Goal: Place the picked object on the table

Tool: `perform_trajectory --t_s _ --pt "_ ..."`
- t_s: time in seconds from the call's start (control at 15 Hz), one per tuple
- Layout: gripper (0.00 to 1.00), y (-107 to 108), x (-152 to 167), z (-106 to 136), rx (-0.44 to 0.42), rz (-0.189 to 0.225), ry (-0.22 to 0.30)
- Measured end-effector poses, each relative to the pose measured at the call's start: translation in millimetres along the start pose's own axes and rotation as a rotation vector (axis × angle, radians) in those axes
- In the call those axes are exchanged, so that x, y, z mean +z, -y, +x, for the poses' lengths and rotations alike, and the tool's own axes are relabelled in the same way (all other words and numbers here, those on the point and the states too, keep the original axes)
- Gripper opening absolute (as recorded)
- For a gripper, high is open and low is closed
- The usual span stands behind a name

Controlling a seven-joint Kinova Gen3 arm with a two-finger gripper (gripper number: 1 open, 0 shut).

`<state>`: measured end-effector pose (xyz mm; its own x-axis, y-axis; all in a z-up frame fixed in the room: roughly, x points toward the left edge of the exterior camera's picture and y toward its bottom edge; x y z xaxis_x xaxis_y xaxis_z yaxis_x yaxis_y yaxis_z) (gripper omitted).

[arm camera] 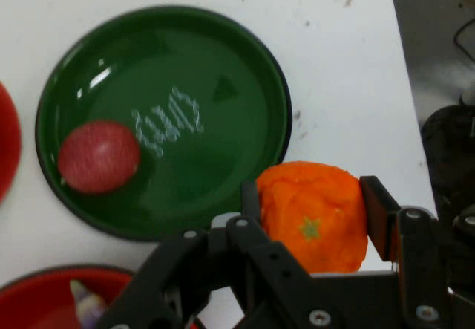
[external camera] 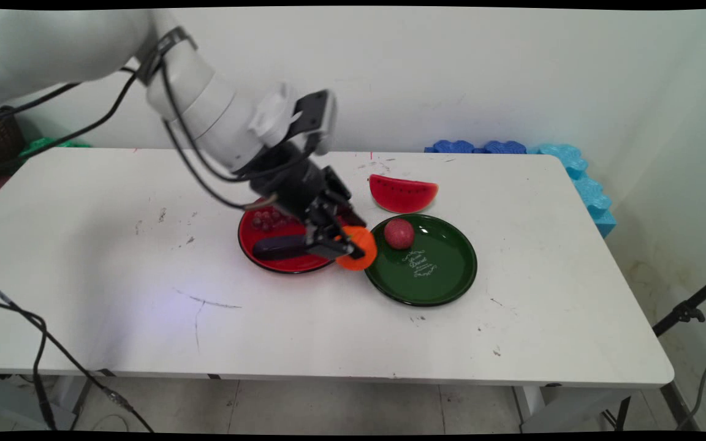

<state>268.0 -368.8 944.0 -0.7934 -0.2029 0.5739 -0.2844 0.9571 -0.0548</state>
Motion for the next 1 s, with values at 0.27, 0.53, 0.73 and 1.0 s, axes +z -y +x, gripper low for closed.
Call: perform_trajectory --t_s 0.27,0.53,0.73,1.0 --pt "0.0 -6 11 -36 -0.011 0.002 -0.004" --pt "0.0 -7 31 -64 -0.02 0.009 0.002" --pt "0.0 -7 49 -78 -0.027 0.01 0.007" --pt "0.0 -8 67 -89 -0.028 0.006 0.007"
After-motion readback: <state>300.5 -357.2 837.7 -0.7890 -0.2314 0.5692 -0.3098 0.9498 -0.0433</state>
